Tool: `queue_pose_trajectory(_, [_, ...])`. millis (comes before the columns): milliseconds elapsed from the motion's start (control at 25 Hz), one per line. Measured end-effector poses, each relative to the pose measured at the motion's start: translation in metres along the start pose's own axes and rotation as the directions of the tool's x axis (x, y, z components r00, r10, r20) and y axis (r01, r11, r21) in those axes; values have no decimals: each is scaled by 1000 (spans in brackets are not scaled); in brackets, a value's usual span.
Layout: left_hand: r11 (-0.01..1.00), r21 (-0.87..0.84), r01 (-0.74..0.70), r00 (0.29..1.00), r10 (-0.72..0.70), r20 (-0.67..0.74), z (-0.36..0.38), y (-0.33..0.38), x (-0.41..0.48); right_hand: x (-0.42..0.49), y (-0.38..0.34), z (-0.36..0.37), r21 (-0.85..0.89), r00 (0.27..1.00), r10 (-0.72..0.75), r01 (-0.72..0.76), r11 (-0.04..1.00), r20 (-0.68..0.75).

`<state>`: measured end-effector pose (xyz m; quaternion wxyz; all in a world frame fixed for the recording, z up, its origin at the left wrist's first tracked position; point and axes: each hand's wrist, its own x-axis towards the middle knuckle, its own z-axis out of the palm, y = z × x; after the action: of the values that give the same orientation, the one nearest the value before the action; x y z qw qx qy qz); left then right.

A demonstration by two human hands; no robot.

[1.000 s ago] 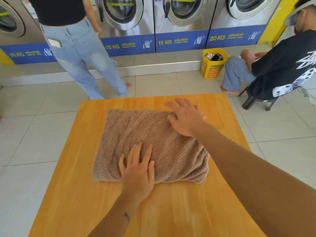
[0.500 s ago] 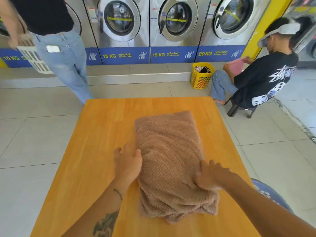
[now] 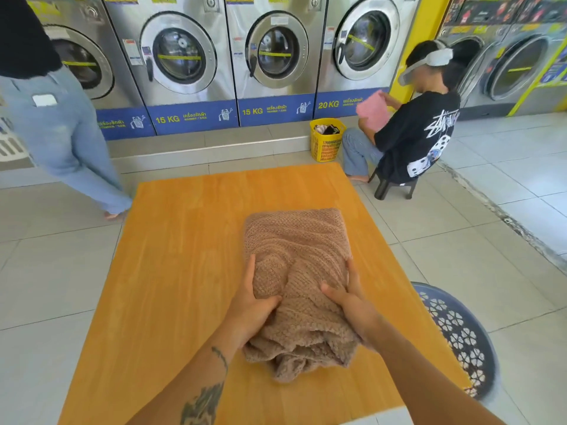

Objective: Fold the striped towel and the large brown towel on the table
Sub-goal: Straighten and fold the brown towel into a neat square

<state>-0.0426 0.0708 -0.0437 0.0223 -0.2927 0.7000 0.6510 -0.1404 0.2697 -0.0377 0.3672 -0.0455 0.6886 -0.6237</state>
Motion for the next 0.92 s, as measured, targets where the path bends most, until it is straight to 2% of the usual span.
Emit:
queue_pose_trajectory(160, [992,-12,-126,992,127,17,30,1,-17,-27,6,-25,-238,980,-198,190,953,-11])
queue_pose_trajectory(240, [987,-5,-158,986,158,62,49,10,-16,-36,2,-51,-317,976,-212,183,931,-59])
queue_pose_trajectory(440, [988,-4,-155,977,154,146,131,36,-1,-58,0,-138,-231,970,-144,97,968,-195])
queue_pose_trajectory(600, [989,7,-149,978,147,151,242,58,17,-64,3,-245,-207,961,-104,51,977,-255])
queue_pose_trajectory(760, [996,44,-82,990,76,120,369,86,39,-50,-1,-368,-266,961,-72,-2,964,-269])
queue_pose_trajectory(920, [989,140,45,996,-56,74,450,86,60,-29,24,-447,-316,966,74,-152,937,-246])
